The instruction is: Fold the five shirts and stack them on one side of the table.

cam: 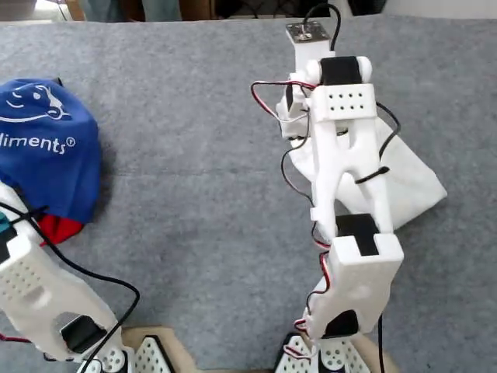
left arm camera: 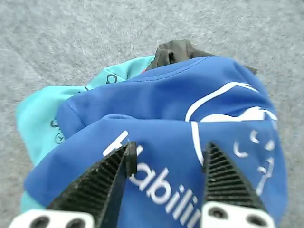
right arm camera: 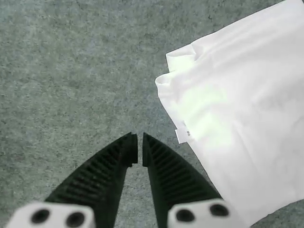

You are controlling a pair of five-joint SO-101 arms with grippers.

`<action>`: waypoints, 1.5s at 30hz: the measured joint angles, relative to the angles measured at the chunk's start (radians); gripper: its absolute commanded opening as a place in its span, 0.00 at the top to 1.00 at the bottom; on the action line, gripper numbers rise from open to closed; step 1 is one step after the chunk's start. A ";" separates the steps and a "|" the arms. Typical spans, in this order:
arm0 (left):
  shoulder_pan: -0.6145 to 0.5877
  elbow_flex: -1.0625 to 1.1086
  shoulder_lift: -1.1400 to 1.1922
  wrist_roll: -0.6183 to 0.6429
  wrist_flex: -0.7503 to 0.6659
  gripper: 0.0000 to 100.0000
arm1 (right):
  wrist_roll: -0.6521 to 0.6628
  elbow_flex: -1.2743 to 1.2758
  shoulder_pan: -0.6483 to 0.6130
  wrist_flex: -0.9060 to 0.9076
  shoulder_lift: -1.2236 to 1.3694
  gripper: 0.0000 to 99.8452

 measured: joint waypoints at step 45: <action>-0.172 -0.407 0.299 -0.101 0.353 0.97 | 0.000 0.002 -0.002 -0.011 0.000 0.96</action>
